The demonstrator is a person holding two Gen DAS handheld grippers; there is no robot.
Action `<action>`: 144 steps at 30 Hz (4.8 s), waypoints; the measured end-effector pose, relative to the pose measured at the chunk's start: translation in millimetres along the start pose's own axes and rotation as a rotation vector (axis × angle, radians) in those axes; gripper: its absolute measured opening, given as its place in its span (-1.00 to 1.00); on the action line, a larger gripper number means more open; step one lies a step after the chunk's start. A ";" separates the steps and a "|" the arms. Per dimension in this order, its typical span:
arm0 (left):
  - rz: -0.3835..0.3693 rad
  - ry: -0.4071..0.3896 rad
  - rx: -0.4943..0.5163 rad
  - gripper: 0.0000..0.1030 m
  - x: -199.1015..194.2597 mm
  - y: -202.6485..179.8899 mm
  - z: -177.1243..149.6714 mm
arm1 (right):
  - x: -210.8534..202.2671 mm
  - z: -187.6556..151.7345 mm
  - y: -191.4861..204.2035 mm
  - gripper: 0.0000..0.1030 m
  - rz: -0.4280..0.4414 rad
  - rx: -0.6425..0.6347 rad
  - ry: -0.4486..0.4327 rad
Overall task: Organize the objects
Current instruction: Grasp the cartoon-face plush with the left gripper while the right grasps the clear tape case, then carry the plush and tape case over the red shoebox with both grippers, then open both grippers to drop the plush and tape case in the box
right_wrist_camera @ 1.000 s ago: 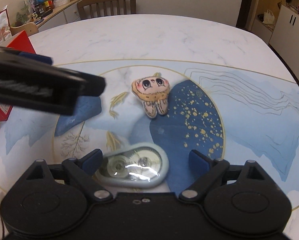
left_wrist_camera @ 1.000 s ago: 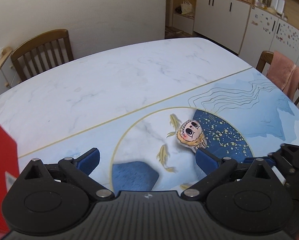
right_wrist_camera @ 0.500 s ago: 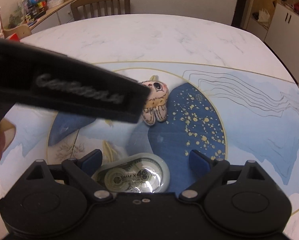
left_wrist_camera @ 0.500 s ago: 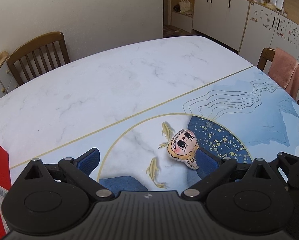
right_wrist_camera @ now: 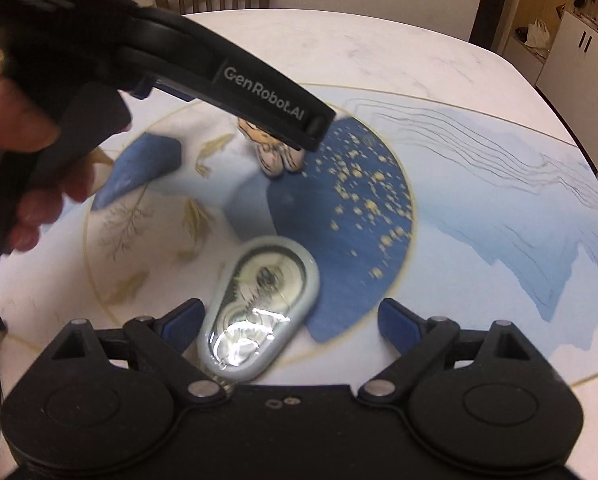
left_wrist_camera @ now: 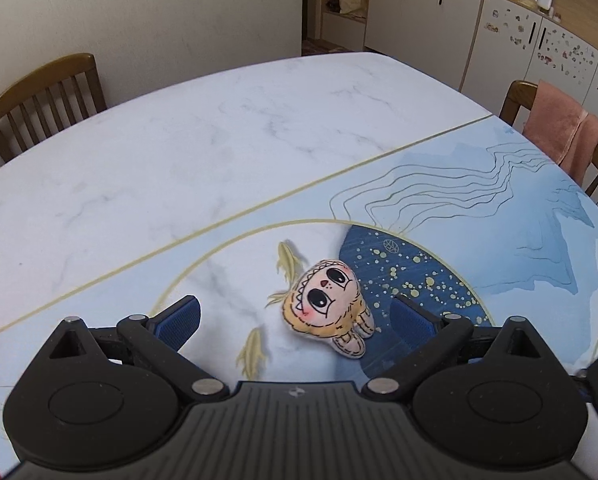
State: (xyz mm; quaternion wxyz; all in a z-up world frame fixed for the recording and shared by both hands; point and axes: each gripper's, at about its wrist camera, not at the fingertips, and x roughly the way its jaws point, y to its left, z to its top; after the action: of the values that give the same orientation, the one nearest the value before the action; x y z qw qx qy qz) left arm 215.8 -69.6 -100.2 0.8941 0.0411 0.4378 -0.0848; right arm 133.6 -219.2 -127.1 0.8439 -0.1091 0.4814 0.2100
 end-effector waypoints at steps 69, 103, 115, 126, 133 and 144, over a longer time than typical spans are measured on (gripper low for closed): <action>-0.018 -0.193 -0.312 -0.28 -250.0 207.1 -135.0 | -97.7 105.2 201.7 -0.06 0.339 -0.206 -0.227; 0.189 -0.053 -0.294 -0.27 -207.4 374.6 -155.0 | -8.2 161.3 335.9 -0.05 0.240 -0.378 -0.144; 0.161 0.056 -0.241 -0.26 -174.3 371.3 -145.2 | 1.7 156.5 336.3 -0.05 0.208 -0.401 -0.130; 0.165 0.080 -0.236 -0.01 -173.8 370.7 -144.0 | -4.2 158.3 328.4 0.02 0.223 -0.388 -0.152; 0.162 0.052 -0.283 0.17 -185.3 369.4 -149.8 | -12.4 157.5 318.5 0.11 0.256 -0.364 -0.164; 0.188 -0.076 -0.302 0.26 -229.5 342.8 -152.9 | -38.0 156.8 307.8 0.21 0.311 -0.318 -0.224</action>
State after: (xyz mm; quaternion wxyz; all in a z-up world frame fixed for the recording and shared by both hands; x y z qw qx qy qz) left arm 23.2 316.3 -13.0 0.9100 -0.0563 0.4056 0.0643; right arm 95.4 105.3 -8.6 0.8219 -0.1412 0.3570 0.4209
